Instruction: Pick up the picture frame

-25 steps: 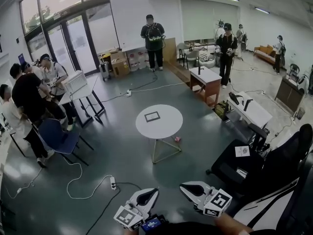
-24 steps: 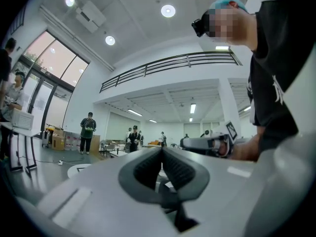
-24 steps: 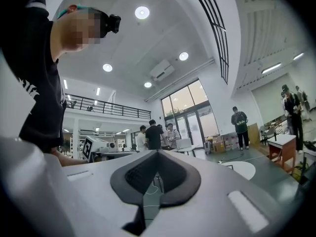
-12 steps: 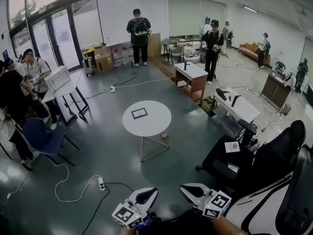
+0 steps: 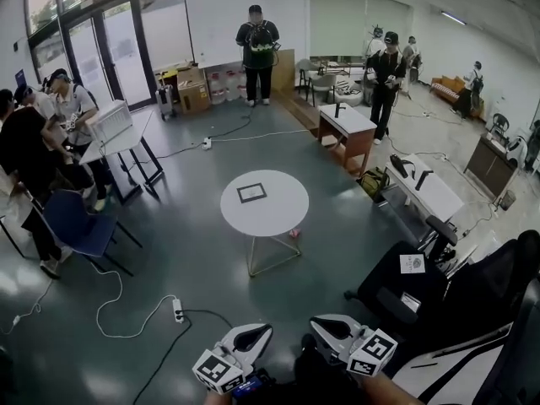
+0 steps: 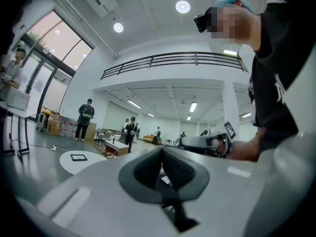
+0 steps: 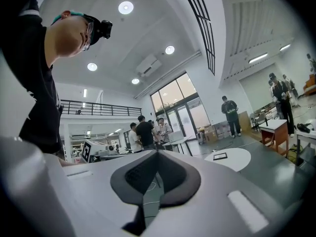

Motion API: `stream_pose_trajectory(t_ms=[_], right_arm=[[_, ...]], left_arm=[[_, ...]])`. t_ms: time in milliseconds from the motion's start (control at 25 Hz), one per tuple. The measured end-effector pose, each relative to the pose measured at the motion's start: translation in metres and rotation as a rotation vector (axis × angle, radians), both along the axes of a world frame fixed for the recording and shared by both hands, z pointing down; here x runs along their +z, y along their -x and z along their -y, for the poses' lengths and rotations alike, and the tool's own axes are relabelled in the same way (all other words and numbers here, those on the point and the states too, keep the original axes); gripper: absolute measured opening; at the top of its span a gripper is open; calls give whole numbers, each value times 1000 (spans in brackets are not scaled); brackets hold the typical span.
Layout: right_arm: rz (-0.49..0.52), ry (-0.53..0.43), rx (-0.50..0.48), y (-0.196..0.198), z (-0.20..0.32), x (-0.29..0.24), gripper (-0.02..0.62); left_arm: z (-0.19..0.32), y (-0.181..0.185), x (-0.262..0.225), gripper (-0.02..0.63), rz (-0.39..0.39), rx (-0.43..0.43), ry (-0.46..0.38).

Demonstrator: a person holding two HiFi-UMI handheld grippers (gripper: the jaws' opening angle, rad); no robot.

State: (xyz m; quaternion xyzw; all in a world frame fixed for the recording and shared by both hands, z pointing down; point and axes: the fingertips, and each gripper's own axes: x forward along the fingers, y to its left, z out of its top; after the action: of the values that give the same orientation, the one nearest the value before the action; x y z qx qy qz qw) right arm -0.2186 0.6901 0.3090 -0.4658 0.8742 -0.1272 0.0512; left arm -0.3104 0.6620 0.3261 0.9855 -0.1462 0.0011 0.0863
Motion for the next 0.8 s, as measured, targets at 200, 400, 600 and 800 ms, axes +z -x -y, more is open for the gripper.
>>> stream_pose_trajectory(t_ms=[200, 400, 600, 800], right_arm=[[34, -24, -42, -20, 51, 4, 0], [67, -37, -62, -62, 102, -3, 0], [89, -29, -73, -103, 146, -8, 0], [119, -4, -87, -149, 182, -8, 0]], left_arm=[[37, -15, 12, 3, 94, -52, -36], [83, -57, 14, 3, 134, -43, -25], [123, -94, 9, 3, 178, -55, -1], [167, -144, -15, 3, 171, -55, -9]])
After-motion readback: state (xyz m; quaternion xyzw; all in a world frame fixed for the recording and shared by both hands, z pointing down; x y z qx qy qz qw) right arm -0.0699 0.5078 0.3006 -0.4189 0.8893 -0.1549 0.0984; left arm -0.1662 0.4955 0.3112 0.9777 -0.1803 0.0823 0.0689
